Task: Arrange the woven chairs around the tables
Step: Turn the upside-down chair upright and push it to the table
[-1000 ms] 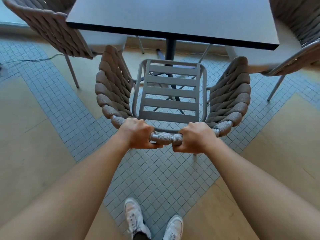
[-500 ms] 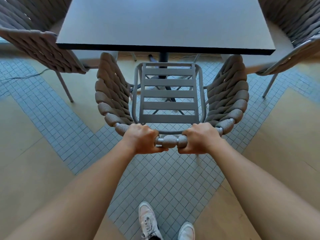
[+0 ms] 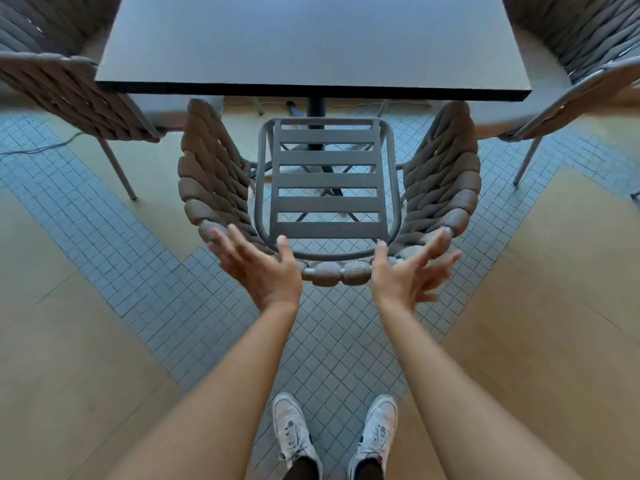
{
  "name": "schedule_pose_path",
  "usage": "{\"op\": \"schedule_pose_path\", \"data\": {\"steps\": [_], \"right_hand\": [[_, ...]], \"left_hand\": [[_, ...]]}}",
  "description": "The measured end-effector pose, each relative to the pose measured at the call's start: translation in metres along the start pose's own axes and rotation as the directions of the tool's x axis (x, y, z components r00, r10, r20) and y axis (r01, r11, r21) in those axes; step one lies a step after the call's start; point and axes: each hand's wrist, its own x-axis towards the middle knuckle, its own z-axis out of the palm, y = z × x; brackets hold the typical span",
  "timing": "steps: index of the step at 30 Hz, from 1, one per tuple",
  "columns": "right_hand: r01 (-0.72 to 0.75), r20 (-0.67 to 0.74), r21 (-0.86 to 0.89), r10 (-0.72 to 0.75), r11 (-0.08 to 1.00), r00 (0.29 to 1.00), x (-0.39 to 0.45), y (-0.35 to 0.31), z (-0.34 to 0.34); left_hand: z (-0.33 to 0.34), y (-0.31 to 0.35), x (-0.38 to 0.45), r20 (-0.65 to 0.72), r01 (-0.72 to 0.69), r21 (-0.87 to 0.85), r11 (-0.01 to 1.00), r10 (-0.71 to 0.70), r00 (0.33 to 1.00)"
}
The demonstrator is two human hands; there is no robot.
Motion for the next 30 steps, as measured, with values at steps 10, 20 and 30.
{"op": "schedule_pose_path", "data": {"steps": [10, 20, 30], "right_hand": [[-0.089, 0.022, 0.320, 0.087, 0.943, 0.996, 0.028, -0.006, -0.006], [-0.099, -0.039, 0.363, 0.121, 0.927, 0.992, 0.006, -0.016, 0.007], [0.666, 0.328, -0.479, -0.588, 0.572, 0.740, 0.006, 0.005, -0.018]], "left_hand": [[0.019, 0.025, -0.013, 0.056, 0.339, -0.365, 0.867, -0.344, 0.937], [0.012, 0.007, -0.002, 0.049, 0.283, -0.329, 0.901, -0.283, 0.958], [-0.014, -0.013, 0.011, 0.424, -0.659, 0.357, 0.662, 0.514, 0.746]]}}
